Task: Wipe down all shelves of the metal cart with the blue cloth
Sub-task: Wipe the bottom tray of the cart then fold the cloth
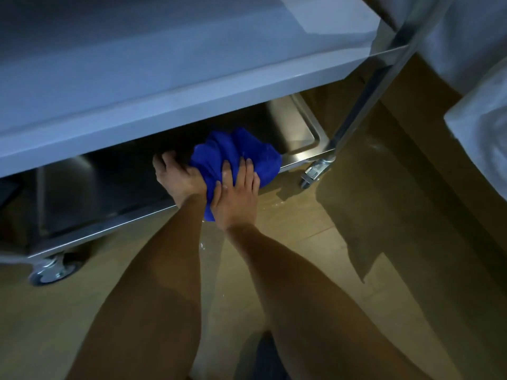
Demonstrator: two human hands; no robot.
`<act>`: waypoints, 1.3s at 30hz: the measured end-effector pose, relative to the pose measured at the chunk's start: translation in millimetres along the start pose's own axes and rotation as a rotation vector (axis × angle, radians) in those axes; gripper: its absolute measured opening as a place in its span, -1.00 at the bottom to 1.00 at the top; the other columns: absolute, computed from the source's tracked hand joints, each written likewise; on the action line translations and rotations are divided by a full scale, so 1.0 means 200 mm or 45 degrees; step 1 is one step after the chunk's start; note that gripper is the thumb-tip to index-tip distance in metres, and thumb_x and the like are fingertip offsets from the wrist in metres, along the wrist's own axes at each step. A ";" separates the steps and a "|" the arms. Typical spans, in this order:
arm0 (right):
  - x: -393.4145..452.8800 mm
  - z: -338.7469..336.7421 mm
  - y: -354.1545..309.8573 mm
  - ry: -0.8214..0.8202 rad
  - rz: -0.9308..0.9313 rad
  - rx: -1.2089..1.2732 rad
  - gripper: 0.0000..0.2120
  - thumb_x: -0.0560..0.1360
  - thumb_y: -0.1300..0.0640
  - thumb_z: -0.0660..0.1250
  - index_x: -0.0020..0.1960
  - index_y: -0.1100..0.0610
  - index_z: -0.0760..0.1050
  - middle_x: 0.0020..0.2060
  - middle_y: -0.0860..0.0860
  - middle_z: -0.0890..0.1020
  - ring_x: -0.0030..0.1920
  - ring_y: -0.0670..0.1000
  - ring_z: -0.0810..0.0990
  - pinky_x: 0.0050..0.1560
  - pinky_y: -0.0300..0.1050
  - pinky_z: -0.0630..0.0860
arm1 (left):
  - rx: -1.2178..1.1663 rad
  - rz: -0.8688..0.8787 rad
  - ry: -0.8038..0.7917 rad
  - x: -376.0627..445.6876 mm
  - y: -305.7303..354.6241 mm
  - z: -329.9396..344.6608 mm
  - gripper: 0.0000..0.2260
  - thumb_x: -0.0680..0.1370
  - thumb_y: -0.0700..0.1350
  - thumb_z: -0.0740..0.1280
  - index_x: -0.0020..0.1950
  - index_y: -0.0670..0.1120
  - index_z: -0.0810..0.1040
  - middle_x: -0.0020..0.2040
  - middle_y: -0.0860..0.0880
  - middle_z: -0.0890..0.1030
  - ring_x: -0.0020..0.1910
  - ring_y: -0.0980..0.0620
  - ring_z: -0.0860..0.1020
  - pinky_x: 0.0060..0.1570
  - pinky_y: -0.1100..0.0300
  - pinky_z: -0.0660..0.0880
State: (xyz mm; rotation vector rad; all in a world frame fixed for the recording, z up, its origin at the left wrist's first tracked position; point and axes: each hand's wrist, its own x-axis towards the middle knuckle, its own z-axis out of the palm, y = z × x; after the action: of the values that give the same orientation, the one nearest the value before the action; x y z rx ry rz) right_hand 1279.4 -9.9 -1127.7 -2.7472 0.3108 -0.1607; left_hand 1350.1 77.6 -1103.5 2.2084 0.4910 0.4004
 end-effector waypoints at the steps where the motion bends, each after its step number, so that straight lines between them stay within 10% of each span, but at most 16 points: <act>1: 0.02 -0.03 0.04 -0.026 -0.046 -0.025 -0.48 0.66 -0.09 -0.08 0.57 0.05 0.18 0.55 0.20 0.19 0.58 0.17 0.06 0.55 0.13 0.02 | 0.014 0.014 -0.008 -0.01 -0.01 -0.02 -0.60 0.32 -0.23 0.16 0.12 -0.28 0.52 0.28 -0.33 0.45 0.10 -0.33 0.49 0.16 -0.07 0.44; 10: 0.39 -0.33 0.73 0.046 0.384 -0.140 -0.43 0.67 -0.09 -0.07 0.62 0.12 0.05 0.57 0.21 0.17 0.58 0.16 0.05 0.55 0.12 0.02 | 0.059 0.078 -0.023 -0.09 -0.08 -0.07 -0.57 0.47 -0.33 0.22 0.36 -0.19 0.40 0.50 -0.20 0.24 0.38 -0.21 0.31 0.38 0.03 0.29; 19: 0.08 -0.11 0.12 -0.121 0.096 -0.074 -0.37 0.60 -0.16 -0.05 0.55 0.16 0.27 0.50 0.33 0.26 0.53 0.28 0.19 0.48 0.19 0.13 | 0.207 0.032 0.055 -0.15 -0.15 -0.33 -0.53 0.33 -0.22 0.20 0.24 -0.23 0.46 0.30 -0.28 0.40 0.27 -0.28 0.41 0.32 -0.10 0.33; 23: 0.07 -0.09 0.00 -0.177 0.166 -0.120 -0.41 0.65 -0.10 -0.02 0.62 0.12 0.05 0.56 0.33 0.07 0.58 0.28 0.00 0.52 0.19 -0.02 | 0.495 -0.470 0.286 -0.15 -0.38 -0.69 -0.60 0.41 -0.16 0.35 0.22 -0.18 0.38 0.21 -0.25 0.44 0.21 -0.26 0.42 0.16 -0.08 0.33; 30: -0.11 -0.11 -0.15 -0.328 -0.067 -0.265 -0.11 0.56 -0.38 0.04 0.62 0.12 -0.22 0.57 0.32 -0.09 0.58 0.27 -0.12 0.53 0.20 -0.05 | 0.384 -0.677 0.488 0.13 -0.69 -1.11 -0.34 0.62 -0.03 0.20 0.60 -0.20 -0.04 0.58 -0.18 0.12 0.53 -0.20 0.17 0.45 -0.10 0.17; 39: -0.30 0.22 -1.00 -0.499 -0.510 -0.347 -0.15 0.59 -0.30 0.12 0.62 0.14 -0.19 0.55 0.38 -0.09 0.57 0.31 -0.14 0.52 0.22 -0.07 | 0.230 -0.544 0.586 0.26 -0.76 -1.27 -0.68 0.62 0.00 0.21 0.26 -0.19 0.39 0.16 -0.20 0.53 0.13 -0.18 0.52 0.14 -0.06 0.44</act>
State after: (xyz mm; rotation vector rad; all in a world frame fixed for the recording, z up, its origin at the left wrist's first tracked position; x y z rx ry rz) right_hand 1266.8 201.2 -1098.3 -2.9911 -0.3498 0.3403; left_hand 1251.5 357.1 -1059.6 2.0974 1.2622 0.6520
